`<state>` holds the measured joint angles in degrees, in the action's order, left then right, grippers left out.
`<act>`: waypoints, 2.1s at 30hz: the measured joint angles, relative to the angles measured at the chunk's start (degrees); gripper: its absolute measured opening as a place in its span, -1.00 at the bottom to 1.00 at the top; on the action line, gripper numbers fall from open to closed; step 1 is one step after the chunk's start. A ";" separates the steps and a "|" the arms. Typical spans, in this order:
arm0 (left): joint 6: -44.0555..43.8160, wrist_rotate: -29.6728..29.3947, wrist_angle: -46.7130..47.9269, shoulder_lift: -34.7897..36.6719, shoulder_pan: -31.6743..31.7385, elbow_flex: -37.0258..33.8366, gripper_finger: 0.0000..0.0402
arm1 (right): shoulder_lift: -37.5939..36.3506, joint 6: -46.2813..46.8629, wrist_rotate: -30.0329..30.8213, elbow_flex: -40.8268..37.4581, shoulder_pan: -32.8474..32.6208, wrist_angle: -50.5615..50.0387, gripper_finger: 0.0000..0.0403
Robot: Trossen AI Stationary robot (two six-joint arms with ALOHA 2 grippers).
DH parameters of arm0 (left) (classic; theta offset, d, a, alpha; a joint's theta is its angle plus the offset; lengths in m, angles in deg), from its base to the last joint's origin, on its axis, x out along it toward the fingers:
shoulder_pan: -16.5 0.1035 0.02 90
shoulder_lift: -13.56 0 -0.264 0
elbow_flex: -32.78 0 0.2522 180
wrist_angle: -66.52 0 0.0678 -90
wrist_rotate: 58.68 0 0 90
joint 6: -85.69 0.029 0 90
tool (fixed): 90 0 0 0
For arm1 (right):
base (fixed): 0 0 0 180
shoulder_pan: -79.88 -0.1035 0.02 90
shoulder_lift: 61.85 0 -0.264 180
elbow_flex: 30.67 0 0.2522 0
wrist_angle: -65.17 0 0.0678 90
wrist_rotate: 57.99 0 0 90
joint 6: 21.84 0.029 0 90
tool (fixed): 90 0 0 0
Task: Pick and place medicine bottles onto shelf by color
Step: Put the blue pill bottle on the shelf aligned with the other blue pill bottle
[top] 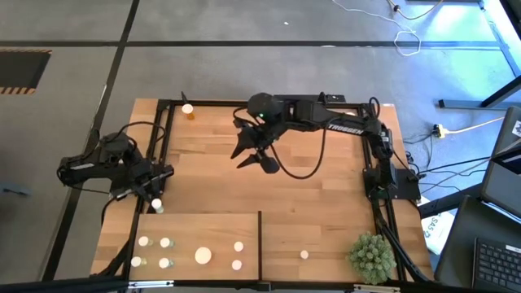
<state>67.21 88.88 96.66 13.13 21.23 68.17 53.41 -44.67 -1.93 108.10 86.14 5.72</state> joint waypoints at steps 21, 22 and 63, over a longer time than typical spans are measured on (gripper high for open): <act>3.55 1.10 -12.03 -0.04 -0.05 -7.31 -0.70 | -0.06 0.09 -0.18 0.07 0.02 1.31 -0.20; 3.09 1.15 -13.27 -0.04 -0.09 -7.95 -0.70 | -0.06 0.10 -0.17 0.07 0.02 1.31 -0.20; 13.08 -6.07 -21.84 -13.11 -17.20 -13.77 -0.70 | -0.06 0.14 -0.12 0.07 0.03 1.31 -0.20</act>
<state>80.29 82.81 74.82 0.01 4.03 54.40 53.35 -44.53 -2.05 108.17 86.17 7.03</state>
